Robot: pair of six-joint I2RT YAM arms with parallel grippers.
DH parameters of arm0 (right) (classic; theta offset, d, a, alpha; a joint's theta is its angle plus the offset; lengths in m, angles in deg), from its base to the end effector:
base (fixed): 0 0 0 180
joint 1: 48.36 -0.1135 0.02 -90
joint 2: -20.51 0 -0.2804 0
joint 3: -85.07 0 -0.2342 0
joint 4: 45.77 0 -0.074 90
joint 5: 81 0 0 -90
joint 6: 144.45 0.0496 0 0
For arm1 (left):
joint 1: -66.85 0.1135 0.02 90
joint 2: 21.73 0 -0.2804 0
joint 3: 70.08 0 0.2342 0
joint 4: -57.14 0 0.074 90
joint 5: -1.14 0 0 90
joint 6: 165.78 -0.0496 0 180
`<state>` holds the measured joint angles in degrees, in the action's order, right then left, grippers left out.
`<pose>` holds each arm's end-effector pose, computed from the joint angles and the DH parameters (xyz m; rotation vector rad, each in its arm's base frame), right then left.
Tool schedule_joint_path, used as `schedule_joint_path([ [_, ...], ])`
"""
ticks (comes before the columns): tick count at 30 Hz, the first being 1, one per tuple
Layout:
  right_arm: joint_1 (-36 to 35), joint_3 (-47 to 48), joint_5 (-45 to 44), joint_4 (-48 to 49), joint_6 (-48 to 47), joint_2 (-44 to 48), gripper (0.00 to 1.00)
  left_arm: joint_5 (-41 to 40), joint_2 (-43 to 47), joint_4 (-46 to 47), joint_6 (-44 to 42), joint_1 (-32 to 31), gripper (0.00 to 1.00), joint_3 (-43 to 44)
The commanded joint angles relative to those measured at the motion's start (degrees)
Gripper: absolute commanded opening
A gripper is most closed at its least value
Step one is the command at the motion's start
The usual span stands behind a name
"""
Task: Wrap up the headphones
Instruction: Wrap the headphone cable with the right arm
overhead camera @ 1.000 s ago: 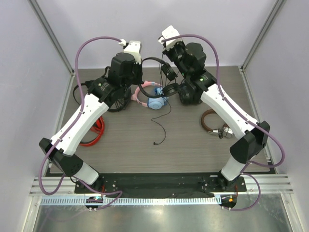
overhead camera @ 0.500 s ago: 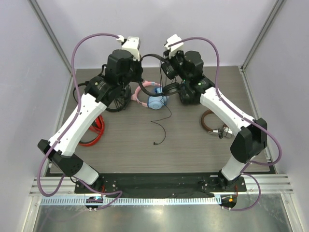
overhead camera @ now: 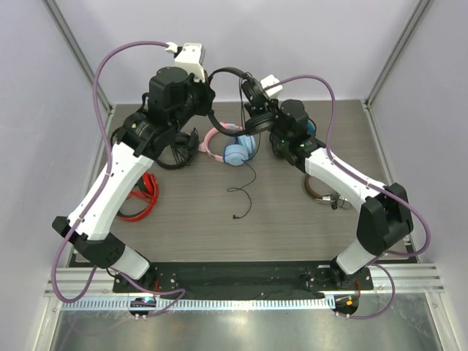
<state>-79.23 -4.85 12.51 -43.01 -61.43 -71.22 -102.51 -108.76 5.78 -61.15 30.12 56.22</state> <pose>0.3298 0.2007 0.3894 -0.5531 1.4626 0.3767 0.2525 -0.1738 0.5162 0.1729 1.7881 -0.4336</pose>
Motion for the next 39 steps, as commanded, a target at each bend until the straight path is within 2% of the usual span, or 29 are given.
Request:
schedule_joint_path([
  [1, -0.15, -2.89, 2.12, 7.00, 5.30, 4.01, 0.07, 1.08, 2.47, 3.46, 1.36, -0.18, 0.00, 3.06],
  [11, -4.72, -11.07, -3.24, 9.46, 6.90, 9.01, 0.01, -1.90, 2.12, 4.43, 2.50, -0.18, 0.00, 3.41],
  [16, -8.41, -16.25, -10.17, 10.52, 6.54, 11.56, 0.01, -2.34, 1.94, 4.61, 3.56, -0.09, 0.00, 3.33],
  [28, -15.09, -25.58, -16.60, 12.54, 8.72, 15.61, 0.02, -1.91, 2.56, 5.66, 5.76, 0.61, 0.00, 2.54],
  [39, -15.09, -24.71, -16.25, 13.33, 11.64, 14.82, 0.06, -0.85, 3.26, 6.10, 5.84, 0.61, 0.00, 1.74],
])
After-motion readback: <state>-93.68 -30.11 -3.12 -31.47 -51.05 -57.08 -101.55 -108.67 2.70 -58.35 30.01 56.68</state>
